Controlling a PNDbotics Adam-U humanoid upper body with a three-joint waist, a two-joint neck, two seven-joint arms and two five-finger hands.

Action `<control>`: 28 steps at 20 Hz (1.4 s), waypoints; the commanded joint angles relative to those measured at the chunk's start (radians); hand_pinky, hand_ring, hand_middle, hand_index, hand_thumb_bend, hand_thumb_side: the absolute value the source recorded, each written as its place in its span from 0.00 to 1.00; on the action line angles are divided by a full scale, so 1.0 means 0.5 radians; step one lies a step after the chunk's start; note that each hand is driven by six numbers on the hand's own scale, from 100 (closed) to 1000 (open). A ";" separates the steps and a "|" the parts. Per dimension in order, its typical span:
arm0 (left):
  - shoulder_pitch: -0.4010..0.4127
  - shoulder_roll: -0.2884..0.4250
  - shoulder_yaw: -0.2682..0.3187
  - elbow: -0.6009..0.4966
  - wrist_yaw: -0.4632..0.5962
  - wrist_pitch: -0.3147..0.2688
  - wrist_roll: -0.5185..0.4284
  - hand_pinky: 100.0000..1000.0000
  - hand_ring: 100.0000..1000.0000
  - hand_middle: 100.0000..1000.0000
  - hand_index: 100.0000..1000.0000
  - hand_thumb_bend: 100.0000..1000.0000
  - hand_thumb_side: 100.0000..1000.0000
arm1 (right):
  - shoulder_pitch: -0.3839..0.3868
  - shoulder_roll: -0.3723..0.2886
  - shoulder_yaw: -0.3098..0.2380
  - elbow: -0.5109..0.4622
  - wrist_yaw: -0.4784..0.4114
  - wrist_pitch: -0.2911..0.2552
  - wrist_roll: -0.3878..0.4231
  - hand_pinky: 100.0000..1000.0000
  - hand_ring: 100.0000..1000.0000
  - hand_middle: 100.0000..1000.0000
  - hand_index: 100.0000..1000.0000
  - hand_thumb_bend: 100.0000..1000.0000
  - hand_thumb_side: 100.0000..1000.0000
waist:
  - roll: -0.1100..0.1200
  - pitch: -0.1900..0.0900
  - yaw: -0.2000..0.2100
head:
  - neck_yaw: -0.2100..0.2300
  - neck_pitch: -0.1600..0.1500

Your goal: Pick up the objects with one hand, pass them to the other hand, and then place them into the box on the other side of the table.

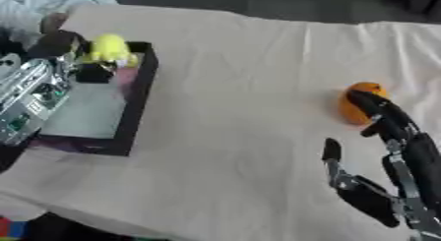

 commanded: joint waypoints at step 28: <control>0.105 -0.102 0.146 -0.941 1.199 -0.303 1.274 0.79 0.62 0.54 0.72 0.00 0.46 | -0.033 -0.242 -0.346 -0.019 -0.542 0.247 -0.009 0.37 0.80 0.76 0.81 0.00 0.41 | 0.010 -0.033 0.003 | -0.392 -0.012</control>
